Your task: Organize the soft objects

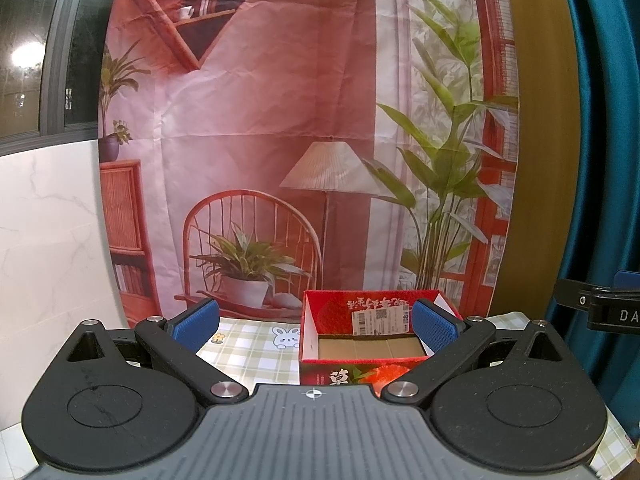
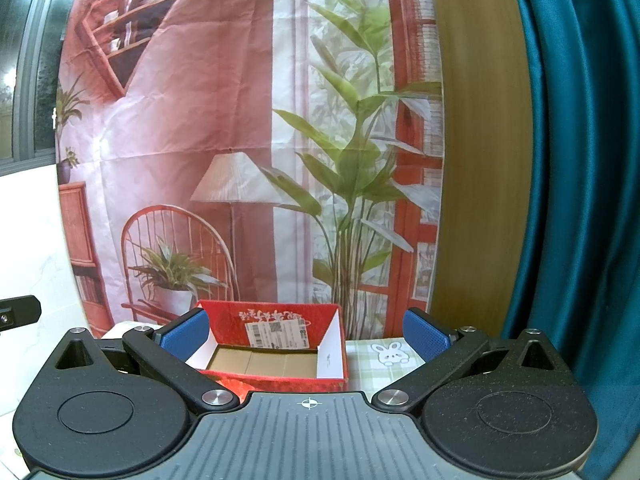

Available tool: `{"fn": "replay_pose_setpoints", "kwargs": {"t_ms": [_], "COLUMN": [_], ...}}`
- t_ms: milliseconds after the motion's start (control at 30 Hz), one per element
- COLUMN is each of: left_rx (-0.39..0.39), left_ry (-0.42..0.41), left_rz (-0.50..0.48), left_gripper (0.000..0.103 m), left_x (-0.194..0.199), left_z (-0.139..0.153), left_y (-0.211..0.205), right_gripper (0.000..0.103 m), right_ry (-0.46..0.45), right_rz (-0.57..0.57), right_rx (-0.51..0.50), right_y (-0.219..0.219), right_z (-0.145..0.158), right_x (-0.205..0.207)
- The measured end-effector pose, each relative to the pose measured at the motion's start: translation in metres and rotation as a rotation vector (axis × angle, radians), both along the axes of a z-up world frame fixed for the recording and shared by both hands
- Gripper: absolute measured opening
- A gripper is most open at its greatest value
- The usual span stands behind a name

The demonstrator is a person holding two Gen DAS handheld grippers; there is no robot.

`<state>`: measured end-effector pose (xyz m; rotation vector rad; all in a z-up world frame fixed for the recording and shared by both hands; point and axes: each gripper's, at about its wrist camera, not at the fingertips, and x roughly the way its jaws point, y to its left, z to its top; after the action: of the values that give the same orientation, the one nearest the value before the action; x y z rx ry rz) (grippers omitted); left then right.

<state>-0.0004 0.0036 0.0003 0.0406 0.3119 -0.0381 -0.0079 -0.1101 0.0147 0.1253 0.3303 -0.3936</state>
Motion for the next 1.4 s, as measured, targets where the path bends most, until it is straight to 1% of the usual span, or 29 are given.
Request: {"fn": "replay_pose_setpoints", "kwargs": {"t_ms": [200, 367, 500, 567, 667, 733, 800, 933, 1000, 1233, 1333, 1400], "left_rx": [0.000, -0.011, -0.008, -0.001, 0.031, 0.045, 0.046, 0.060, 0.047, -0.051, -0.102, -0.119], "left_ry": [0.004, 0.025, 0.046, 0.063, 0.127, 0.189, 0.255, 0.370, 0.423, 0.621, 0.709, 0.751], "left_rz": [-0.001, 0.000, -0.007, -0.013, -0.009, -0.010, -0.018, -0.035, -0.037, -0.039, -0.046, -0.040], "left_gripper": [0.103, 0.103, 0.103, 0.103, 0.103, 0.103, 0.103, 0.103, 0.103, 0.103, 0.103, 0.103], "left_x": [0.000, 0.004, 0.005, 0.005, 0.008, 0.012, 0.016, 0.024, 0.027, 0.041, 0.047, 0.051], "left_z": [-0.001, -0.004, -0.011, -0.020, -0.042, -0.062, -0.082, -0.122, -0.138, -0.191, -0.213, -0.225], "left_y": [-0.001, 0.000, 0.001, 0.003, 0.007, 0.010, 0.015, 0.022, 0.029, 0.050, 0.056, 0.059], "right_gripper": [0.103, 0.103, 0.103, 0.103, 0.103, 0.103, 0.103, 0.103, 0.103, 0.103, 0.103, 0.103], "right_ry": [0.000, 0.000, -0.012, -0.011, -0.011, -0.020, -0.022, 0.087, 0.133, 0.335, 0.418, 0.451], "right_rz": [0.000, 0.000, 0.019, 0.031, 0.028, 0.011, 0.018, 0.035, 0.038, 0.098, 0.135, 0.158], "right_rx": [0.002, 0.002, 0.010, 0.017, 0.018, 0.016, 0.017, 0.052, 0.078, 0.152, 0.172, 0.182], "right_y": [0.000, 0.000, -0.002, -0.004, -0.005, -0.003, -0.004, -0.008, -0.007, 0.007, 0.018, 0.024], "right_z": [-0.001, -0.001, -0.003, -0.008, -0.025, -0.042, -0.060, -0.096, -0.117, -0.192, -0.214, -0.223], "right_x": [0.000, 0.000, -0.001, -0.001, -0.006, -0.013, -0.017, -0.014, -0.014, -0.010, -0.006, -0.002]}}
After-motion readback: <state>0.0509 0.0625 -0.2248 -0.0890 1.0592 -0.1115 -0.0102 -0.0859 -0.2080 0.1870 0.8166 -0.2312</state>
